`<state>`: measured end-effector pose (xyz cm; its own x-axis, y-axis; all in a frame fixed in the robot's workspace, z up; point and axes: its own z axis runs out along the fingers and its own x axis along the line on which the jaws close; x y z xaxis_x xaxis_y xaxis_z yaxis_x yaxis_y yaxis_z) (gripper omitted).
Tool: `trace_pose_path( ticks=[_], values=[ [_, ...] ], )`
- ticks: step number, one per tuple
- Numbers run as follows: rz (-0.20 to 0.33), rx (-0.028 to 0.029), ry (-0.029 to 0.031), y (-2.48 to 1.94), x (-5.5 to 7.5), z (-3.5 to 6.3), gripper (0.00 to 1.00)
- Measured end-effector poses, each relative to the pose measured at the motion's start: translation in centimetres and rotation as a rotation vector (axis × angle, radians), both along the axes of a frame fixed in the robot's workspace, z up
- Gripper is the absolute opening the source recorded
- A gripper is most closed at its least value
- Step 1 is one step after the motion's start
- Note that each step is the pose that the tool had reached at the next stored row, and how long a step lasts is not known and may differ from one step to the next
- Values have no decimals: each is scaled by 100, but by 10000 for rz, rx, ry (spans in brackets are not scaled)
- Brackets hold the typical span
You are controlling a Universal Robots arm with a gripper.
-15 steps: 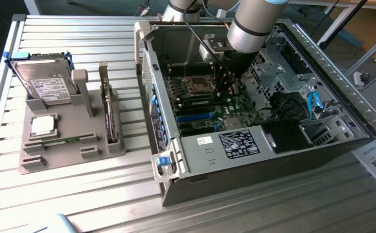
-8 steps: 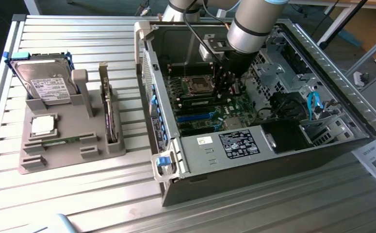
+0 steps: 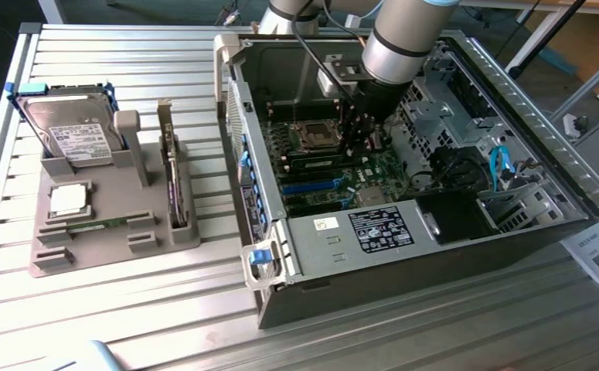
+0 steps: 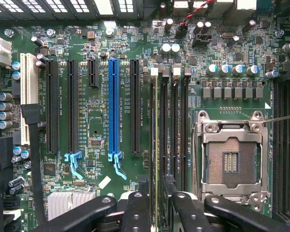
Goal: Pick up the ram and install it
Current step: 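Insert the ram into the slot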
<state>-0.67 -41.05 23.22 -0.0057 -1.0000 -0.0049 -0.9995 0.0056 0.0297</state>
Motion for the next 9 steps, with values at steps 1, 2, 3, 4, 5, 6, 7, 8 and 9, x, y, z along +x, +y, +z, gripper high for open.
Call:
trace_pose_path(
  ticks=[1,2,3,4,5,6,7,8,9],
  values=[
    [0,-1,0,0,0,12,25],
    [0,-1,0,0,0,18,25],
    [0,-1,0,0,0,35,25],
    [0,-2,0,0,0,52,25],
    [0,-2,0,0,0,72,25],
    [0,-1,0,0,0,99,25],
    [0,-1,0,0,0,129,25],
    [0,-1,0,0,0,154,25],
    [0,-2,0,0,0,166,25]
  ],
)
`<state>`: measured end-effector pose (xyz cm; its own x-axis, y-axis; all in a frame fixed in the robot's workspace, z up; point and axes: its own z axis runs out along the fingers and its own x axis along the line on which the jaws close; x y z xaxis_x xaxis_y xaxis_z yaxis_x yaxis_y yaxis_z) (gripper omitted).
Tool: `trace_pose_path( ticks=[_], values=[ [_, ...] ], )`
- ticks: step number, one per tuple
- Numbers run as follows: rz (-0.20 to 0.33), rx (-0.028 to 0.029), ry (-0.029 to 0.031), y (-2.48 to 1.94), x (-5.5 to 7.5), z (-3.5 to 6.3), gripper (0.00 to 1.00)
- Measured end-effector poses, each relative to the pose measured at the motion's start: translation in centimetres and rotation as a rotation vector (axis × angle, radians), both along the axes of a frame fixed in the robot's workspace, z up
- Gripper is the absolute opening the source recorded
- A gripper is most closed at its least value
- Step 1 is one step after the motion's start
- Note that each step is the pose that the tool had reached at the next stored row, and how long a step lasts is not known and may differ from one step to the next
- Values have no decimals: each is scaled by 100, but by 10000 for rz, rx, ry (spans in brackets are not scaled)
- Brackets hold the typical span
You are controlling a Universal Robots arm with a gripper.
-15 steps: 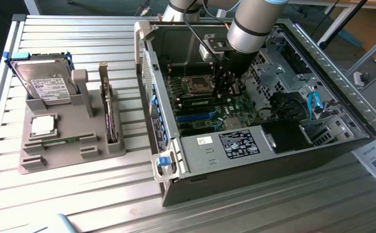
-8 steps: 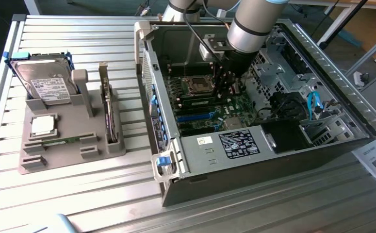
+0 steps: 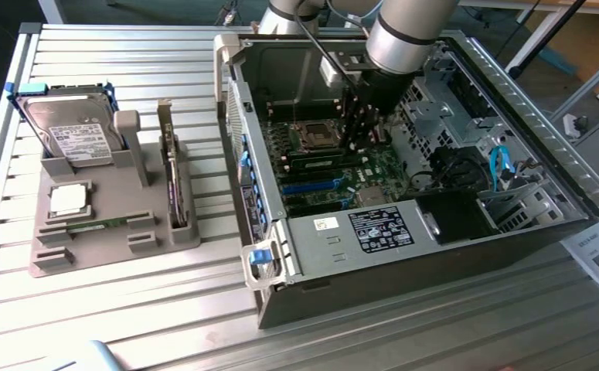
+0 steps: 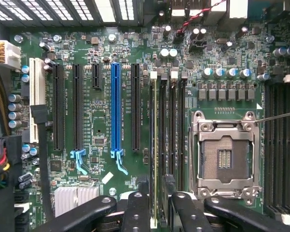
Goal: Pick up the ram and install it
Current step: 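Insert the ram into the slot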
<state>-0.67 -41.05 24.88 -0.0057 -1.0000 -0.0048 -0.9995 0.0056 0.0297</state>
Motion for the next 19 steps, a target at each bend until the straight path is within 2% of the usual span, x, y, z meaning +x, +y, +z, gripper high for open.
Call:
trace_pose_path(
  ticks=[14,19],
  values=[
    [0,0,0,0,0,385,25],
    [0,0,0,0,1,464,25]
  ],
)
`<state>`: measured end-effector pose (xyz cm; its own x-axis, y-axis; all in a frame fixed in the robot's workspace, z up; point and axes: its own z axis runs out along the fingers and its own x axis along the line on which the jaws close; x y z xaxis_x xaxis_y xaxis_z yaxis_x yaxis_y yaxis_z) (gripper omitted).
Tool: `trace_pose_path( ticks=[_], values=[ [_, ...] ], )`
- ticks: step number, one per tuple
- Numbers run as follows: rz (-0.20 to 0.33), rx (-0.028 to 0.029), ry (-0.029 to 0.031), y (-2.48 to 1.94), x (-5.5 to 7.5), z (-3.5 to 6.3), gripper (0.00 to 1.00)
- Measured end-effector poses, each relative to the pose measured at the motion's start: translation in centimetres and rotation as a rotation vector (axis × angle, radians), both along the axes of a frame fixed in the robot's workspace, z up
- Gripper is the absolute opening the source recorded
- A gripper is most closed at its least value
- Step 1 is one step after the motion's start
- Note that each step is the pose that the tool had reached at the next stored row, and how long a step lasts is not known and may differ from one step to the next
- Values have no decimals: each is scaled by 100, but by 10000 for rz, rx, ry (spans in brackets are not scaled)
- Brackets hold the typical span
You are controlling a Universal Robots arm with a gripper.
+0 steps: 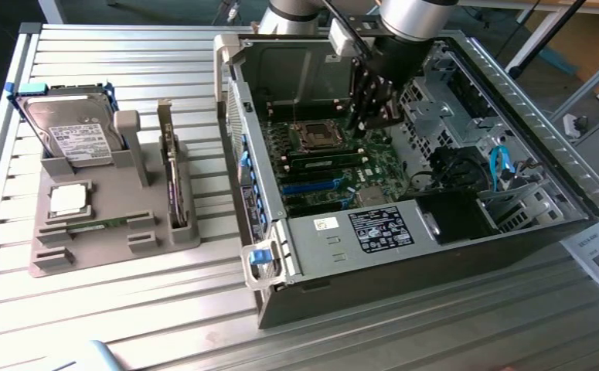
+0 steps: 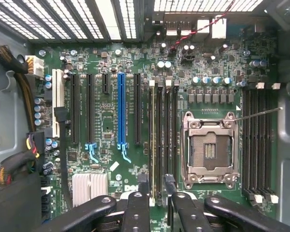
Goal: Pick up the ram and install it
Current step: 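Insert the ram into the slot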
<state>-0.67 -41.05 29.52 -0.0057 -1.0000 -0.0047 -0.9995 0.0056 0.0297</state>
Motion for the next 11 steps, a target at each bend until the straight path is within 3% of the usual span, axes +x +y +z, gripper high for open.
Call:
trace_pose_path(
  ticks=[11],
  values=[
    [1,1,0,0,0,162,25]
  ],
)
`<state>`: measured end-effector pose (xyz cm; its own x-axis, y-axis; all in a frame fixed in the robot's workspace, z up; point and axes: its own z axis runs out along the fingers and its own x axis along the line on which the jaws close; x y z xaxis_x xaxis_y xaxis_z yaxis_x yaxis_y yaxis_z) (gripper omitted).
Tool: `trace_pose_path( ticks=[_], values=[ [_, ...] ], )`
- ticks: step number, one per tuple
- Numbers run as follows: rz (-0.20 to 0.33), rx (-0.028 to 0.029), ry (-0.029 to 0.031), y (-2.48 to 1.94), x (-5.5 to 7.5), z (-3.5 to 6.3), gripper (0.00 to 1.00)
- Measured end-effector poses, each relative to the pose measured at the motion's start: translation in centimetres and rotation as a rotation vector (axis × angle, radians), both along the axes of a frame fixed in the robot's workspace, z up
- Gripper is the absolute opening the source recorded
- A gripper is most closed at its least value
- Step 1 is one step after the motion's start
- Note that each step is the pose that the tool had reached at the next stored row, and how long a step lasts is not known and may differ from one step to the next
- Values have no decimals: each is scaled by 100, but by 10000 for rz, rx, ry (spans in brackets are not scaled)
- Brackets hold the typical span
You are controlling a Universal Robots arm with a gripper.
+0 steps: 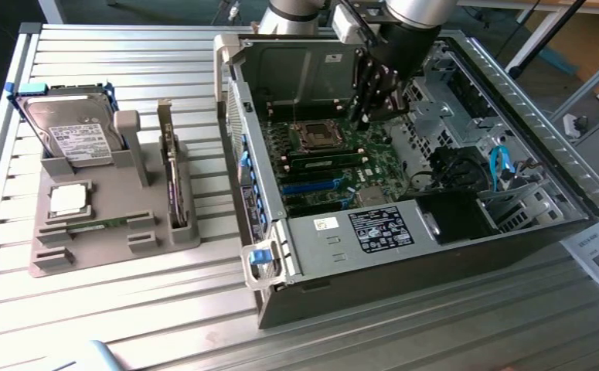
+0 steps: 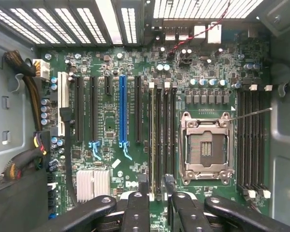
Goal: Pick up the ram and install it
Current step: 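Insert the ram into the slot, then press down the ram until it locks into place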
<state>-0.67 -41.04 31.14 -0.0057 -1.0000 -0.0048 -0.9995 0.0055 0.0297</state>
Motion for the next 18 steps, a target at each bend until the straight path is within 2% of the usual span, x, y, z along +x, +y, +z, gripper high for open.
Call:
trace_pose_path(
  ticks=[12,18],
  values=[
    [0,0,0,0,0,271,25],
    [0,0,0,0,0,282,25]
  ],
)
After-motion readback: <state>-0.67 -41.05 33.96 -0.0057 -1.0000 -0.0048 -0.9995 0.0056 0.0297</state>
